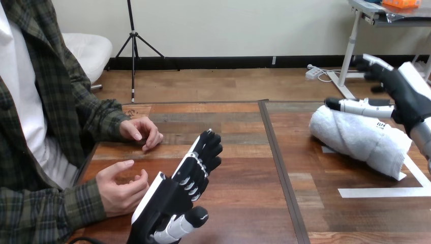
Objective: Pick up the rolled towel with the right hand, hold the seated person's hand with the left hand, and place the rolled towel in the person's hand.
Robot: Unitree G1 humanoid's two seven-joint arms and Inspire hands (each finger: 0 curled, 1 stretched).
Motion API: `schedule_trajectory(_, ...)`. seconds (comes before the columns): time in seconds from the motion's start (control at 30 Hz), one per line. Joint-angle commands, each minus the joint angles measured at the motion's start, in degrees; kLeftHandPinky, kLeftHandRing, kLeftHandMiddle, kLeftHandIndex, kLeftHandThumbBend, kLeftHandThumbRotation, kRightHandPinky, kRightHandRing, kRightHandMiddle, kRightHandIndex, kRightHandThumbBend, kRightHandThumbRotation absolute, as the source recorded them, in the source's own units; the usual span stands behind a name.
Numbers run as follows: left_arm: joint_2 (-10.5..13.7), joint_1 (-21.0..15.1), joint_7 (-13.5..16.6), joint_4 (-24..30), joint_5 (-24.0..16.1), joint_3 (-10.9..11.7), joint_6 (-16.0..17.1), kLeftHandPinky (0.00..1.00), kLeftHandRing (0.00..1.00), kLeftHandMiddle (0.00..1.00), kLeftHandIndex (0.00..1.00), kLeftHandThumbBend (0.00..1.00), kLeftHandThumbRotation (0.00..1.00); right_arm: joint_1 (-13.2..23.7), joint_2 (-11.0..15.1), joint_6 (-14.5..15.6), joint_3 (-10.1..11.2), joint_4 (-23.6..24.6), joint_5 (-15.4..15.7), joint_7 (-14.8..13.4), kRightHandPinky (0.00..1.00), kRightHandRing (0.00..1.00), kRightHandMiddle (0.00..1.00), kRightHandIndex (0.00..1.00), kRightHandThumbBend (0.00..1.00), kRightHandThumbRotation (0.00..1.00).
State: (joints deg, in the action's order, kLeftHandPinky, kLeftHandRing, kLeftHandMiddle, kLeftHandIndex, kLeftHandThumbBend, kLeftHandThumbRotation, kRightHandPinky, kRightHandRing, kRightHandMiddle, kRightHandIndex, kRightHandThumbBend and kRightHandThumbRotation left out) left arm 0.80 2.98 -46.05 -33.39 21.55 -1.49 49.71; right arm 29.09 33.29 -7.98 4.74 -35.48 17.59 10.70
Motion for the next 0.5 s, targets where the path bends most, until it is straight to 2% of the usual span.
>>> schedule_trajectory(0.0,-0.2,-1.6,-0.8,4.5,1.9,-0.1,0.0,0.99,1.0,1.0,1.0,1.0,0.67,12.0,2.9,2.2,-3.4,-7.9,3.2,-0.4,0.82,0.9,0.91,0.91,1.0,0.46)
schedule_trajectory(0.13,-0.1,-1.7,-1.6,4.5,2.6,0.0,0.1,0.99,1.0,1.0,1.0,1.0,0.67,14.6,3.0,3.7,-5.0,-11.7,4.8,-0.5,0.79,0.89,0.9,0.91,1.0,0.48)
schedule_trajectory(0.23,0.0,-1.5,-1.8,5.0,3.0,0.0,-0.4,0.99,1.0,1.0,1.0,1.0,0.66,16.6,3.2,2.4,-6.1,-16.1,5.7,-0.9,0.79,0.89,0.91,0.91,1.0,0.49)
schedule_trajectory(0.37,-0.4,-1.5,-3.3,5.2,4.7,0.0,-0.6,0.99,1.0,1.0,1.0,1.0,0.66,19.5,3.0,5.9,-8.4,-19.7,8.5,-0.9,0.76,0.88,0.9,0.91,1.0,0.52)
schedule_trajectory(0.47,-0.4,-1.5,-4.4,5.4,5.8,-0.1,-1.2,1.0,1.0,1.0,1.0,1.0,0.65,21.1,2.8,6.5,-9.4,-22.4,9.4,-0.8,0.76,0.88,0.91,0.91,1.0,0.53)
